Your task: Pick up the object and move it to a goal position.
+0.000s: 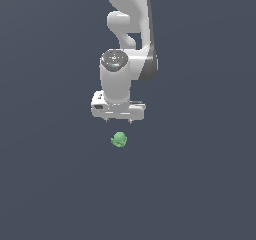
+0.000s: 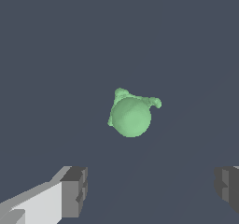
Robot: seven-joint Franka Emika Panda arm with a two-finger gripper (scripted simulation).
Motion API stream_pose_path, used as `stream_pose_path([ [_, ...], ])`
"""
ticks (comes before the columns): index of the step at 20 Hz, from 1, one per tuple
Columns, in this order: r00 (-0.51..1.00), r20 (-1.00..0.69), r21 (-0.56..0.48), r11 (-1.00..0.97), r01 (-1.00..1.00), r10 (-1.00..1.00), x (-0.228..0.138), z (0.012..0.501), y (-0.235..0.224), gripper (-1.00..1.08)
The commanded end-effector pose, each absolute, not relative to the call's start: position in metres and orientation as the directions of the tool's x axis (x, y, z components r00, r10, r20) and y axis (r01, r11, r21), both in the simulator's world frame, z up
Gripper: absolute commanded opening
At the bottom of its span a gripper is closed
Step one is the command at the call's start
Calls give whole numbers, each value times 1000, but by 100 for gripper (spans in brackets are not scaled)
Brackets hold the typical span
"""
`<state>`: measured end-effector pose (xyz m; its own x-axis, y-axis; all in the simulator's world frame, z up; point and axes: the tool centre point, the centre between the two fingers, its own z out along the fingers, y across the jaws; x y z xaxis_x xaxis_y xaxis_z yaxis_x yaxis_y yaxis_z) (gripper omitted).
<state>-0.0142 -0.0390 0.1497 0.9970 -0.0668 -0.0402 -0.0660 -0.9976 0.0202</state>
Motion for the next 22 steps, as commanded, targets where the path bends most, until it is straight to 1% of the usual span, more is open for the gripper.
stream_pose_path([
  [1, 997, -40, 20, -998, -66, -67, -14, 150, -39, 100],
  [13, 999, -17, 50, -998, -44, -45, -13, 159, -42, 100],
  [22, 993, -12, 35, -993, -115, -116, -6, 142, -41, 100],
])
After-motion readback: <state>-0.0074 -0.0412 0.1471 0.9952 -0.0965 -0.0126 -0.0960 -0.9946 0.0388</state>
